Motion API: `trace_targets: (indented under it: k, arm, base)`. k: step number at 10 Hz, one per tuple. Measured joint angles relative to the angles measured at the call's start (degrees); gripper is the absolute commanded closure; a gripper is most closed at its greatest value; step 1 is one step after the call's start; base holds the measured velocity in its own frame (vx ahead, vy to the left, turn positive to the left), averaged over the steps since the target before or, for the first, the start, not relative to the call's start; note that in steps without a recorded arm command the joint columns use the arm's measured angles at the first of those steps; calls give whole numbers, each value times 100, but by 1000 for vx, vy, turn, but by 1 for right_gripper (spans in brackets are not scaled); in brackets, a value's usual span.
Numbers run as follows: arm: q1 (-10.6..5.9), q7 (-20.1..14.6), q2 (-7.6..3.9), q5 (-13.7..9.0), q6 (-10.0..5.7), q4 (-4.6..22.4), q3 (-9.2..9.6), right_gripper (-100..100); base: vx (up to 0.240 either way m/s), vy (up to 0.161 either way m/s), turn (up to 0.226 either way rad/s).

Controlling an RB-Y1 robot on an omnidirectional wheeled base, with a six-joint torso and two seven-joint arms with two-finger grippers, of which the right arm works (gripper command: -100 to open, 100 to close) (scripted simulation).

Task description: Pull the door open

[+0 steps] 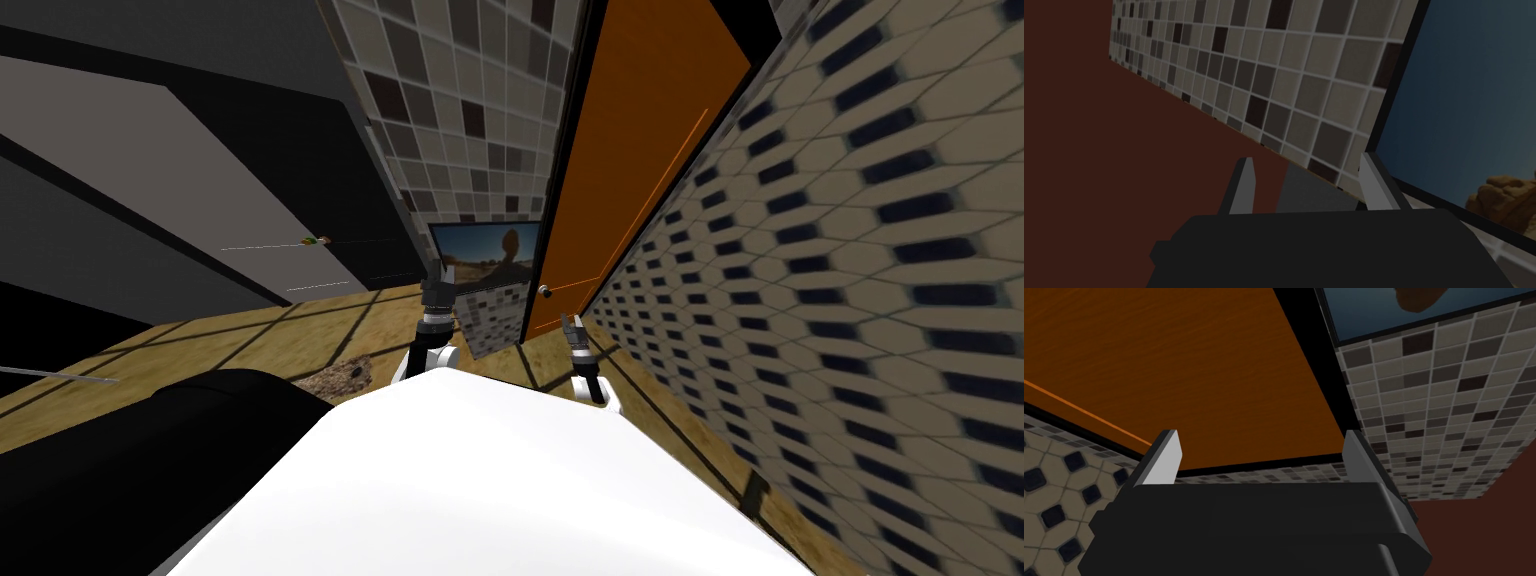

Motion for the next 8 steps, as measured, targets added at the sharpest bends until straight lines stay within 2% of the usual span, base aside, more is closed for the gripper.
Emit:
trace_targets:
  k: [3,6,8]
  arm:
    - [-186,282,-44,100,-141,527,-2,-100]
    - [-335,568,-145,224,-242,1009,6,-100]
    - [-391,733,-153,288,-285,1255,19,-100]
  base:
    - [54,-45,60]
    - [77,-60,66]
    - [38,-35,46]
